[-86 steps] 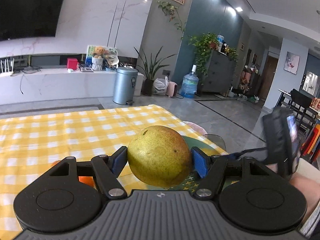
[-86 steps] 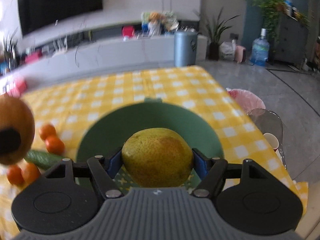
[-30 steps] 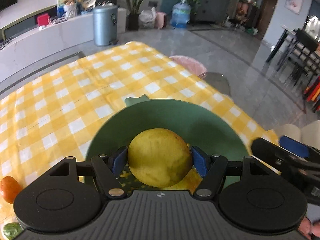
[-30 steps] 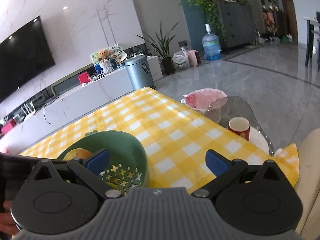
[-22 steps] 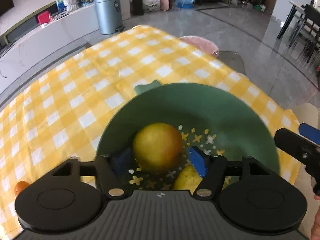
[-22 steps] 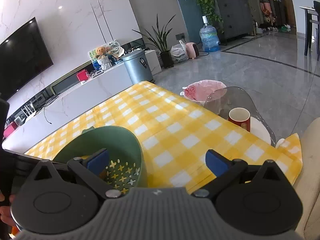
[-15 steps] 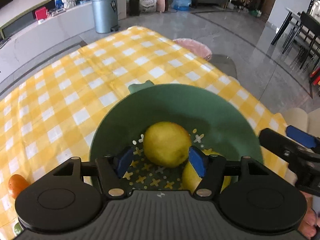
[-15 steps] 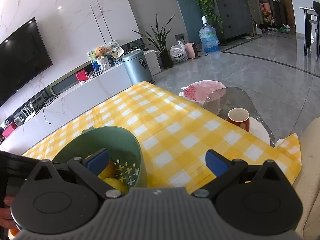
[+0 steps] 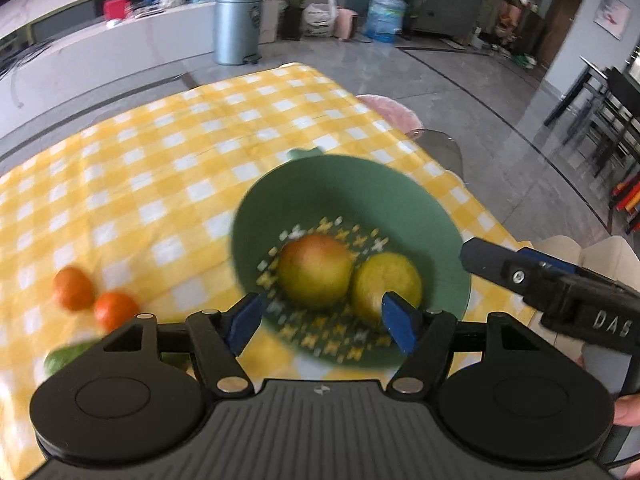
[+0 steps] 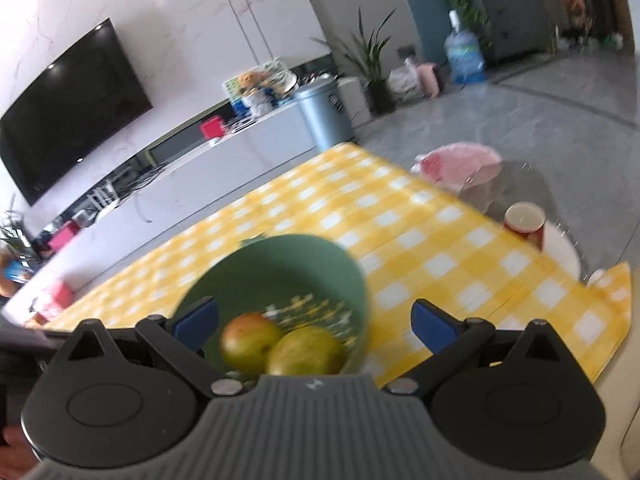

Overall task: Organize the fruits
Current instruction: 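Move both tools back toward the oranges beside the cucumber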

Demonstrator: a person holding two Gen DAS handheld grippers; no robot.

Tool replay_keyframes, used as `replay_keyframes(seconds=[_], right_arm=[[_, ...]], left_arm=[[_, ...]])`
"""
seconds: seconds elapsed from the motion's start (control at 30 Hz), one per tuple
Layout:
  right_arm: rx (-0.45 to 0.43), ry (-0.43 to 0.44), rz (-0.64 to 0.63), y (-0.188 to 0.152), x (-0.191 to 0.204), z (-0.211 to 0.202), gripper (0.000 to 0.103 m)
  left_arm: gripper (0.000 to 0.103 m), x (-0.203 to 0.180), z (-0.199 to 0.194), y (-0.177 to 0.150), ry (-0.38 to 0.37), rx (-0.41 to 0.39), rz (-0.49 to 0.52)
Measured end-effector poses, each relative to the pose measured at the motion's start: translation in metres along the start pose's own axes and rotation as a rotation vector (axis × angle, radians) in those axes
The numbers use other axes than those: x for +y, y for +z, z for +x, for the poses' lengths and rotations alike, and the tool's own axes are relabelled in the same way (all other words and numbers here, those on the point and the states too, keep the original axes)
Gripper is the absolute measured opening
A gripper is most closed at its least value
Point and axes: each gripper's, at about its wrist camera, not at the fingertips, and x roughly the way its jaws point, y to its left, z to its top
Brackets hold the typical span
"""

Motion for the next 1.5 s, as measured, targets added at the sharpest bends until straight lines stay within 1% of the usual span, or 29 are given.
replay_keyframes(seconds=[0.1, 0.17, 0.23, 0.33, 0.37, 0.47, 0.63, 0.73, 0.8, 0.9, 0.97, 1.03, 1.07, 1.17, 1.2, 1.23, 1.27, 1.33, 1.4, 1.47, 1.5], right_arm=[[0.061, 0.011, -0.007, -0.002, 0.011, -0.005, 0.099], [0.114, 0.016, -0.037, -0.009, 0.022, -0.008, 0.099], [0.113, 0.013, -0.071, -0.019, 0.035, -0.013, 0.099], [0.053, 0.005, -0.136, -0.035, 0.054, -0.022, 0.098], [0.050, 0.005, -0.158, -0.038, 0.061, -0.024, 0.098], [0.071, 0.043, -0.214, -0.046, 0.086, -0.027, 0.095], [0.129, 0.085, -0.283, -0.058, 0.129, -0.026, 0.094], [0.162, 0.125, -0.323, -0.072, 0.152, -0.024, 0.089], [0.205, 0.160, -0.329, -0.083, 0.164, -0.019, 0.087], [0.244, 0.153, -0.348, -0.098, 0.177, -0.011, 0.081], [0.260, 0.142, -0.369, -0.106, 0.181, -0.004, 0.071], [0.288, 0.126, -0.367, -0.111, 0.181, 0.003, 0.047], [0.302, 0.120, -0.358, -0.113, 0.180, 0.007, 0.043], [0.326, 0.073, -0.347, -0.115, 0.177, 0.018, 0.038], [0.332, 0.059, -0.344, -0.116, 0.175, 0.023, 0.034], [0.342, 0.064, -0.324, -0.116, 0.172, 0.027, 0.027], [0.365, 0.088, -0.269, -0.116, 0.167, 0.032, 0.024], [0.390, 0.124, -0.164, -0.116, 0.159, 0.038, 0.014], [0.390, 0.155, -0.126, -0.116, 0.162, 0.043, 0.013], [0.382, 0.164, -0.144, -0.115, 0.175, 0.047, 0.013], [0.379, 0.163, -0.161, -0.115, 0.182, 0.050, 0.016]], left_arm=[[0.081, 0.005, -0.020, -0.013, 0.038, -0.004, -0.014], [0.081, 0.009, -0.033, -0.022, 0.051, -0.012, -0.021], [0.081, 0.015, -0.049, -0.034, 0.057, -0.021, -0.036], [0.081, 0.025, -0.069, -0.053, 0.067, -0.034, -0.056], [0.081, 0.029, -0.075, -0.059, 0.072, -0.037, -0.066], [0.081, 0.043, -0.092, -0.078, 0.096, -0.046, -0.109], [0.081, 0.071, -0.112, -0.112, 0.145, -0.064, -0.191], [0.081, 0.091, -0.118, -0.133, 0.178, -0.070, -0.249], [0.081, 0.105, -0.118, -0.146, 0.192, -0.070, -0.293], [0.081, 0.125, -0.117, -0.159, 0.192, -0.070, -0.355], [0.081, 0.136, -0.113, -0.167, 0.189, -0.075, -0.370], [0.080, 0.146, -0.107, -0.176, 0.185, -0.075, -0.376], [0.080, 0.152, -0.104, -0.181, 0.178, -0.077, -0.377], [0.080, 0.164, -0.097, -0.191, 0.137, -0.071, -0.402], [0.080, 0.168, -0.094, -0.193, 0.119, -0.066, -0.423], [0.080, 0.171, -0.092, -0.195, 0.104, -0.065, -0.442], [0.080, 0.175, -0.090, -0.197, 0.088, -0.065, -0.462], [0.080, 0.179, -0.087, -0.200, 0.079, -0.070, -0.492], [0.080, 0.182, -0.085, -0.201, 0.092, -0.090, -0.503], [0.080, 0.184, -0.083, -0.202, 0.117, -0.143, -0.489], [0.080, 0.183, -0.082, -0.201, 0.142, -0.166, -0.471]])
